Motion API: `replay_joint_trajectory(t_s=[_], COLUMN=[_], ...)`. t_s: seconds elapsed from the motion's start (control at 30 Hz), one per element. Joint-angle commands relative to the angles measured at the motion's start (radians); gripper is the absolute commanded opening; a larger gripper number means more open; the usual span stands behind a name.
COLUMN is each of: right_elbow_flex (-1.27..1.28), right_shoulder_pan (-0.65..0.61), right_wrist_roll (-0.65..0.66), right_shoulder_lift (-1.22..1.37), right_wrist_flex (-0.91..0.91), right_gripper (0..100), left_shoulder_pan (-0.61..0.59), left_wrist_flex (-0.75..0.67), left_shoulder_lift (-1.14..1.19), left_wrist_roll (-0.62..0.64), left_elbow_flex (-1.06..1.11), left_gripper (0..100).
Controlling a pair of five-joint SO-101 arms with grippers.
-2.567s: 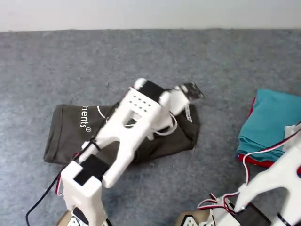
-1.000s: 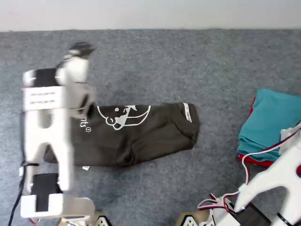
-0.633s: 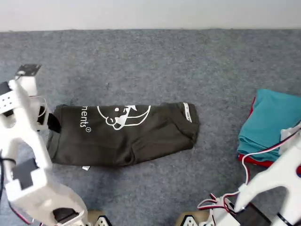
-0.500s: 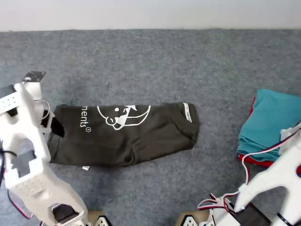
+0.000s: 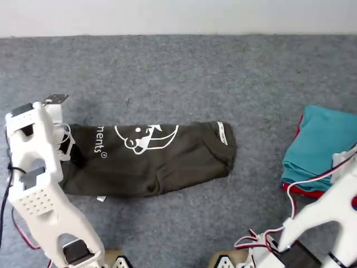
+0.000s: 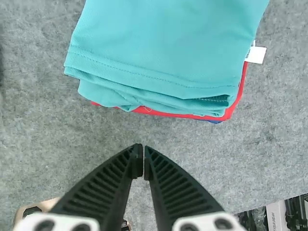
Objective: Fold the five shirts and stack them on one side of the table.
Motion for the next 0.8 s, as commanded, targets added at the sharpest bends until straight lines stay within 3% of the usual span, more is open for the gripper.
replay_joint_trajectory(t_s=[0.0,0.27,0.4,0.53,0.77], right_elbow_flex=[-0.005,-0.005,-0.005,-0.005,-0.005], right_shoulder_pan=[0.01,0.01,0.005,0.005,0.005], right_wrist_roll=[0.009,0.008,0.008,0.006,0.002], right_shoulder_lift=[-0.038,-0.038,-0.038,-0.038,-0.038], right_wrist_flex=[0.039,0.039,0.038,0.038,0.038], right_gripper=[1.2,1.2,1.2,1.2,1.2], left_shoulder_pan=[0.002,0.029,0.061,0.167,0.494], left_wrist_flex=[0.026,0.265,0.275,0.275,0.273], left_shoulder_lift=[0.026,0.025,-0.068,-0.245,-0.552], left_wrist_roll=[-0.003,0.018,0.089,0.103,0.262], left_elbow_flex=[-0.07,-0.308,-0.334,-0.243,-0.065], left_gripper=[1,1,1,1,1])
